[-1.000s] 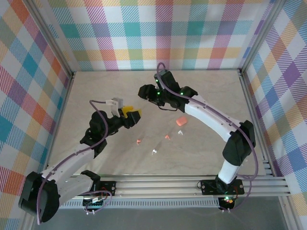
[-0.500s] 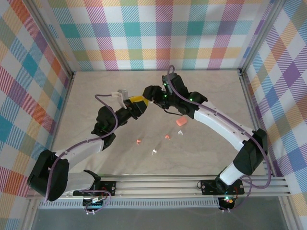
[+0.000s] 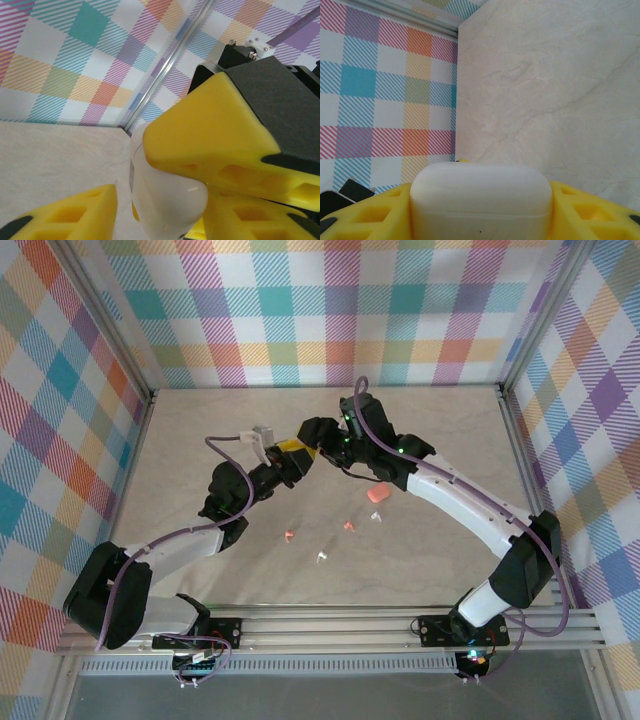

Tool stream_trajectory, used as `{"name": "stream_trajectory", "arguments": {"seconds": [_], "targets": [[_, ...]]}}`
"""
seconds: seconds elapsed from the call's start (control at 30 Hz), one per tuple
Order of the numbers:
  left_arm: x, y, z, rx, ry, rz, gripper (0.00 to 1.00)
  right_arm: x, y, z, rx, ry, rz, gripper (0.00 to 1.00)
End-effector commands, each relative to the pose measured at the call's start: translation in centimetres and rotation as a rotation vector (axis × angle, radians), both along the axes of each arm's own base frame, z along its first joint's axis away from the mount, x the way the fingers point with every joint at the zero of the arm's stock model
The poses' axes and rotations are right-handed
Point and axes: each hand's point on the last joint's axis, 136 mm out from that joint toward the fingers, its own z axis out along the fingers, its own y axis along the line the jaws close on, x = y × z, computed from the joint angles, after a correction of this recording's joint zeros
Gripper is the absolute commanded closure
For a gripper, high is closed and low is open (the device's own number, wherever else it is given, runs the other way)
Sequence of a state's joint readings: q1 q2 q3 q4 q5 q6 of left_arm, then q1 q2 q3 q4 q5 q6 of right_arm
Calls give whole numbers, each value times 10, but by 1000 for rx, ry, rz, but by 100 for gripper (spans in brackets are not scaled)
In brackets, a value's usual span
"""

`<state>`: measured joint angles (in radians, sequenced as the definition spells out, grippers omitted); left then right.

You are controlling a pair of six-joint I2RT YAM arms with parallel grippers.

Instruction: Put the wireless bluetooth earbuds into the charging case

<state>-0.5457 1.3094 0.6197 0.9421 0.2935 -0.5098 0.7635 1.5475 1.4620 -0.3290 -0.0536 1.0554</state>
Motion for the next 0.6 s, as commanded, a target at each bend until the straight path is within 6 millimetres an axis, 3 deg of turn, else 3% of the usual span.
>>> {"name": "stream_trajectory", "arguments": {"seconds": [0.0,0.23,0.33,0.57], "targets": [[2,0,28,-58,-74,15,62,-8,2,29,81,-37,18,59],[8,-3,29,-73,-54,15,84,-9,2,25,75,-29,22,57],[8,-2,29,-80,-41,20,88,-10,3,25,75,-39,31,53],[7,9,29,-94,13,42,91,-15,-13,55,56,-188,69,25]]}}
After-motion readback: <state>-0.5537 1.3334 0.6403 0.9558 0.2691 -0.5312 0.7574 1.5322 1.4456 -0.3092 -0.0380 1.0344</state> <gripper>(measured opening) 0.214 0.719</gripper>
